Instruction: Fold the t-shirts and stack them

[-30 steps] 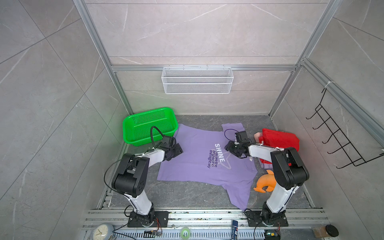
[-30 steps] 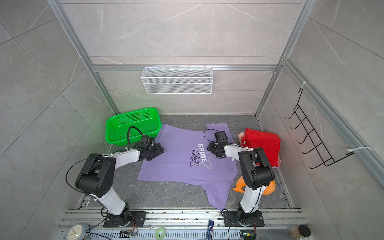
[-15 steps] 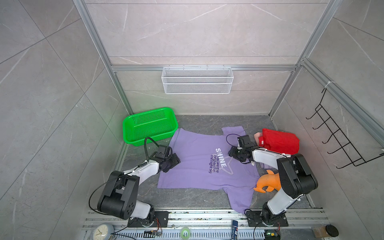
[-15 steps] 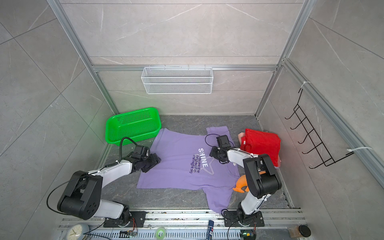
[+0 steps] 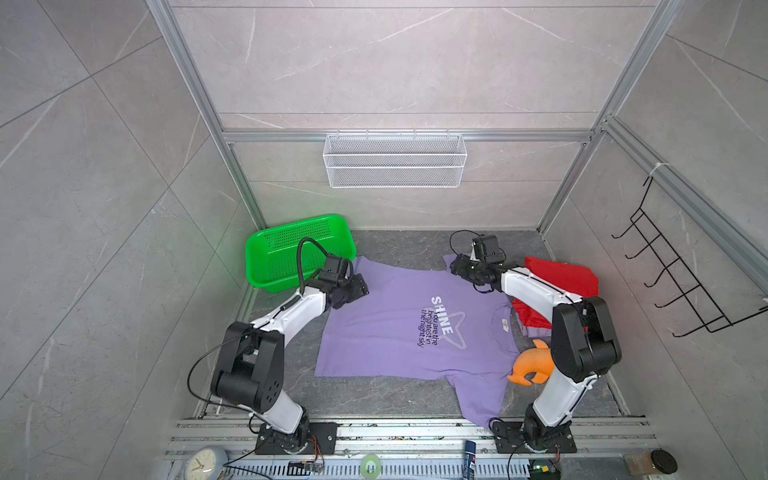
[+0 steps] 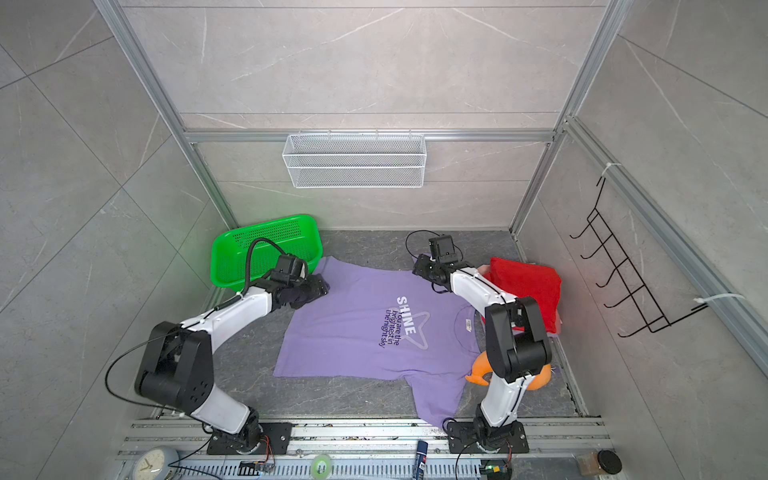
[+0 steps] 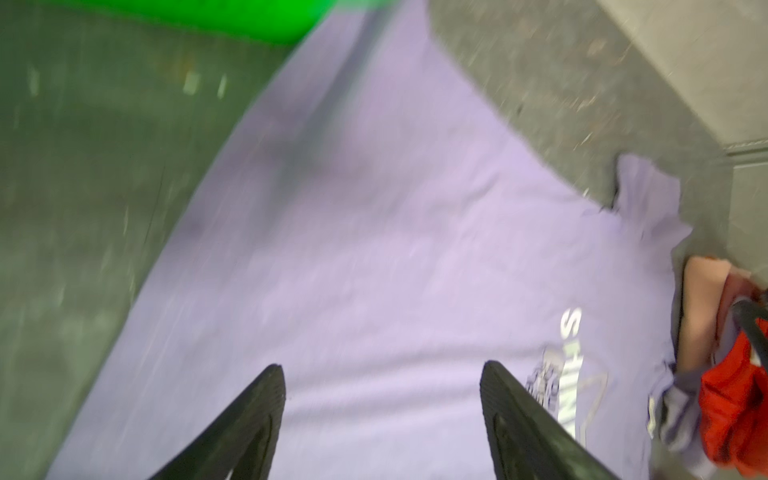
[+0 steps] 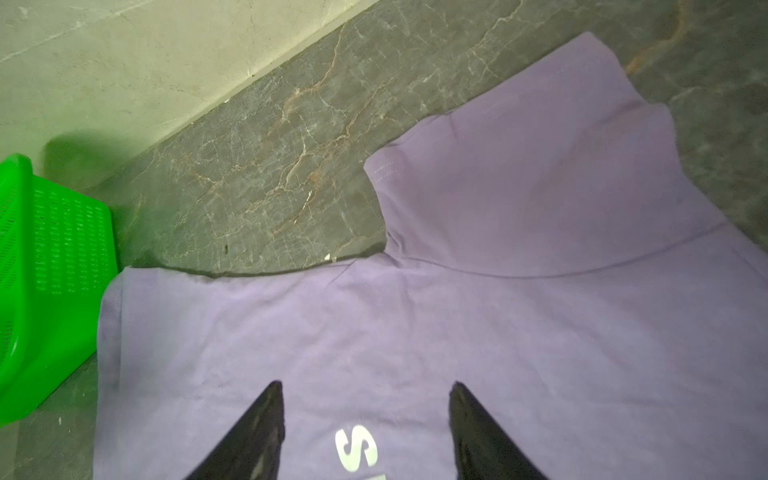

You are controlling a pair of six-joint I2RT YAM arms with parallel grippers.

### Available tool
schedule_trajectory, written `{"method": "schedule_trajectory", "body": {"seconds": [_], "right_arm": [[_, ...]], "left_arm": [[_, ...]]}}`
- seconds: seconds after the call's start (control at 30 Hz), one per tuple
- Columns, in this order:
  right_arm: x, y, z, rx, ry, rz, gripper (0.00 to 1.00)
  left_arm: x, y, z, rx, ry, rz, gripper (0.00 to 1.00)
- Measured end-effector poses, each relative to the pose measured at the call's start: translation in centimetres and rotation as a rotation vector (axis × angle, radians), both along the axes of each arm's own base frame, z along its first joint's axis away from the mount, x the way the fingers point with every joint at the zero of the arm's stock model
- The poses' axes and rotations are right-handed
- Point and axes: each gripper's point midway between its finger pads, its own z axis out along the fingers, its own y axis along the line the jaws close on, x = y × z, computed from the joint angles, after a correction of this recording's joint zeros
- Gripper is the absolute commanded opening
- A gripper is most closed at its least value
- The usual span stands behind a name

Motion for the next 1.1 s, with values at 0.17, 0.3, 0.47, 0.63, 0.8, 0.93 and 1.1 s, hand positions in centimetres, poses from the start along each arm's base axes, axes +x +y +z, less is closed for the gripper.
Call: {"method": "schedule_trajectory", "body": {"seconds": [0.17, 0.3, 0.47, 0.63, 0.8, 0.93, 1.1], "right_arm": [[1.9, 0.2, -3.4, 0.013, 0.060, -0.012, 0.77], [2.0, -0.1, -6.2, 0.025, 0.119, -0.024, 0.78], [1.5, -0.1, -7.5, 0.045, 0.149, -0.027, 0.77], [0.4, -0.3, -8.2, 0.056, 0.143, -0.026, 0.77], [-1.5, -1.0, -8.2, 0.062, 0.145, -0.022, 0.76], [-2.7, -1.5, -8.2, 0.055, 0.157, -0.013, 0.76], [-3.7, -1.7, -8.1, 0.054, 0.173, -0.005, 0.76]], "left_arm": [[4.1, -1.3, -1.8, 0.031, 0.010, -0.027, 0.78], [5.1, -1.4, -4.4, 0.049, 0.059, -0.029, 0.78], [4.4, -0.8, -6.3, 0.060, 0.103, -0.019, 0.78], [3.3, -0.3, -7.4, 0.050, 0.088, -0.003, 0.78], [0.5, 0.6, -7.9, 0.016, 0.084, 0.038, 0.77], [-2.1, 1.3, -7.8, -0.015, 0.082, 0.068, 0.77], [-4.7, 2.0, -7.7, -0.027, 0.116, 0.088, 0.77]]}}
